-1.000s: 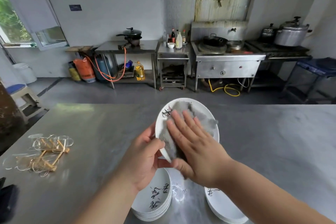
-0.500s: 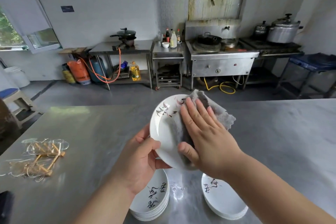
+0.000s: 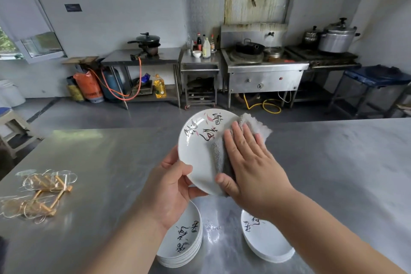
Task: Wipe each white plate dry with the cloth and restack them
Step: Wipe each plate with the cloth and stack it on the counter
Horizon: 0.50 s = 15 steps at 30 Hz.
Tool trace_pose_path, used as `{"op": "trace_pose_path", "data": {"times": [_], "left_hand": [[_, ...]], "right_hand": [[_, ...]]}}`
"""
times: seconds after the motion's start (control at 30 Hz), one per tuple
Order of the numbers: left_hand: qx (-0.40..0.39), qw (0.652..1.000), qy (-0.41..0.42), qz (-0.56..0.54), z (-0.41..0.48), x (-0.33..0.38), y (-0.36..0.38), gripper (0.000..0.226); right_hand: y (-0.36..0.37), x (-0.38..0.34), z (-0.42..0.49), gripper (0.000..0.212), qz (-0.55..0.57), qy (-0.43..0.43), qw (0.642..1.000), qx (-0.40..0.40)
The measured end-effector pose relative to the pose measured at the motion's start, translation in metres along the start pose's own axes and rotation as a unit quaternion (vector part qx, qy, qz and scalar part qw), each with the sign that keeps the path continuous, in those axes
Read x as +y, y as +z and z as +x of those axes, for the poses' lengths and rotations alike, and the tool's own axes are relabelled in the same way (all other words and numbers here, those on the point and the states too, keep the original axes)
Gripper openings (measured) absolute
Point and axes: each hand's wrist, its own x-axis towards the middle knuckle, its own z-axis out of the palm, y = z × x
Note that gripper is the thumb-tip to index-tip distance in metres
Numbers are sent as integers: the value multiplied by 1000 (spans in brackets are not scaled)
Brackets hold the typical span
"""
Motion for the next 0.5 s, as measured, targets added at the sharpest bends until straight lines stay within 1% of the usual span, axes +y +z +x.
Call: {"op": "trace_pose_path", "data": {"times": [0.03,0.1,0.2,0.27,0.37,0.4,0.43,0.5], "left_hand": [[3,1000,7,-3,0,0,1,50],[23,999,23,-7,1,-2,2,49],[31,999,29,-14,1,-3,-1,51],[17,999,20,-18,2,-3,-6,51],[2,999,27,-23,5,-1,-7,50],[2,999,32,-26,6,0,-5,49],[4,999,36,-26,8,0,-3,48],[17,998,47,-32,11,0,5,49]], "right_hand": [[3,-9,-4,112,13,-6,1000,1],[15,-28,-17,115,46,-47,998,2],[27,-35,-29,111,55,-92,994,8],[21,-19,-23,109,35,-81,996,14],[7,1,-12,109,-13,-5,1000,12],[4,1,-11,110,-14,8,1000,12],[3,-5,-12,112,-5,11,1000,15],[8,-26,-22,113,43,-15,998,36]]}}
